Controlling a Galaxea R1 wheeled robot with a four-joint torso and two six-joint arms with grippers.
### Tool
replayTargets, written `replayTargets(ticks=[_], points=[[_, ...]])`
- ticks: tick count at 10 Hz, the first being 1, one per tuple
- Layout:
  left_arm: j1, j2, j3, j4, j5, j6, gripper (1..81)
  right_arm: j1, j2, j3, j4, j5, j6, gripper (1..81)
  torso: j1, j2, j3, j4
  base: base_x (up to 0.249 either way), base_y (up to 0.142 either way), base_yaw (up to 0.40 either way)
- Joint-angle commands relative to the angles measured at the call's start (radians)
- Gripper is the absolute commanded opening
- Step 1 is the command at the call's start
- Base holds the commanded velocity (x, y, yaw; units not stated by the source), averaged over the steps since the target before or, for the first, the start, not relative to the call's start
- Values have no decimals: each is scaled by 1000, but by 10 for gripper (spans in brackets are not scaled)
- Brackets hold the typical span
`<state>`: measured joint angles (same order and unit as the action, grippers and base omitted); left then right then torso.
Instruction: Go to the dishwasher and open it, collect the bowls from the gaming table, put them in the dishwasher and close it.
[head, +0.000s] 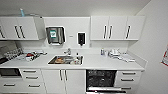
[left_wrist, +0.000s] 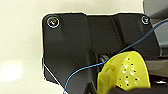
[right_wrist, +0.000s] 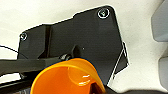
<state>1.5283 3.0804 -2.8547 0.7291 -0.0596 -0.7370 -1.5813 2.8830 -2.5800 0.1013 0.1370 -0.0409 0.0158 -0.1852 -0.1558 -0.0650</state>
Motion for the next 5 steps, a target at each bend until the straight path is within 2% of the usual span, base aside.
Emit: replayTargets(ticks=[1,2,5], points=[[-52,-2,-3,-5,40,-2,10,49,-14,0,-3,-50,-4,10,0,0,0,0,141,-64,0],[-50,-3,-3,-7,40,-2,10,49,-14,0,-3,-50,-4,10,0,0,0,0,141,-64,0],[-50,-2,-3,-7,40,-2,10,49,-14,0,-5,-50,-4,10,1,0,0,0,128,0,0]])
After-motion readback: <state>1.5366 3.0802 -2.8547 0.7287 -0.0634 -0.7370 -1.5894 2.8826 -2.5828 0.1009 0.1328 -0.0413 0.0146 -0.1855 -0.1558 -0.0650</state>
